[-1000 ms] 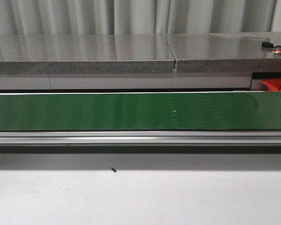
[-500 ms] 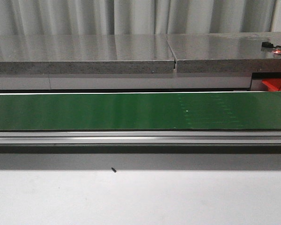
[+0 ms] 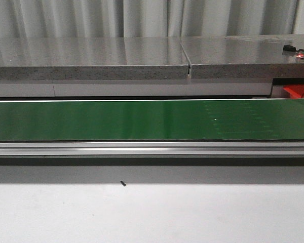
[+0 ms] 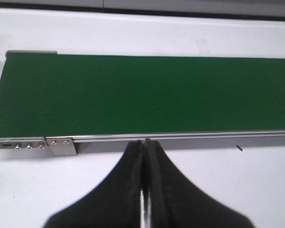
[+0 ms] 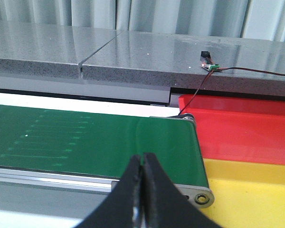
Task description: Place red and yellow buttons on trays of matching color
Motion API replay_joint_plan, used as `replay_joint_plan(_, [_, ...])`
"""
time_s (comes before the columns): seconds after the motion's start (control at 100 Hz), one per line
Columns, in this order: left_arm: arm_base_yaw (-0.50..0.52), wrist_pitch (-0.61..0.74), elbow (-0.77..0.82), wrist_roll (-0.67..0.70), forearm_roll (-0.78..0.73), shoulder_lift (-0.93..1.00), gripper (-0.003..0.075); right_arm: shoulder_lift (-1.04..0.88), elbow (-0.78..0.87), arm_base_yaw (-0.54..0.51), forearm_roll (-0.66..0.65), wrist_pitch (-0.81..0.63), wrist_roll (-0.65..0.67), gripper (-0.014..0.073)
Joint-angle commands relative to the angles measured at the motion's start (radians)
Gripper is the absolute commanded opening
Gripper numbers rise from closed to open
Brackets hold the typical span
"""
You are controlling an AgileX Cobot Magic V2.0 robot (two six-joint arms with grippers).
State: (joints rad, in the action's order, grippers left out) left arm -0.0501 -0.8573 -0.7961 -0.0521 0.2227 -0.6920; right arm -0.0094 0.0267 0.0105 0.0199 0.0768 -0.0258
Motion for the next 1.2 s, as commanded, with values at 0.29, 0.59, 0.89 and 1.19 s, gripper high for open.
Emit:
replay_joint_plan(0.29, [-0.007,0.036,-0.032,0.011,0.041,-0.068,-0.0018,-0.019,-0.016,-0.004,-0.009,-0.077,0.0,-0.0068])
replay_joint_plan(0.59, [-0.007,0.014,-0.032,0.011,0.043,-0.067,0.042,-0.019,-0.016,-0.004,-0.009,-0.077,0.0,-0.0068])
replay_joint_plan(0.89, [-0.007,0.005,-0.03,0.052,0.022,-0.067,0.0659,-0.019,-0.016,-0.004,-0.009,-0.077,0.0,-0.0068])
replay_joint_plan(1.19, [0.019,0.008,-0.03,0.48,-0.455,-0.067,0.0659,-0.019,-0.016,-0.004,-0.009,-0.077,0.0,-0.0068])
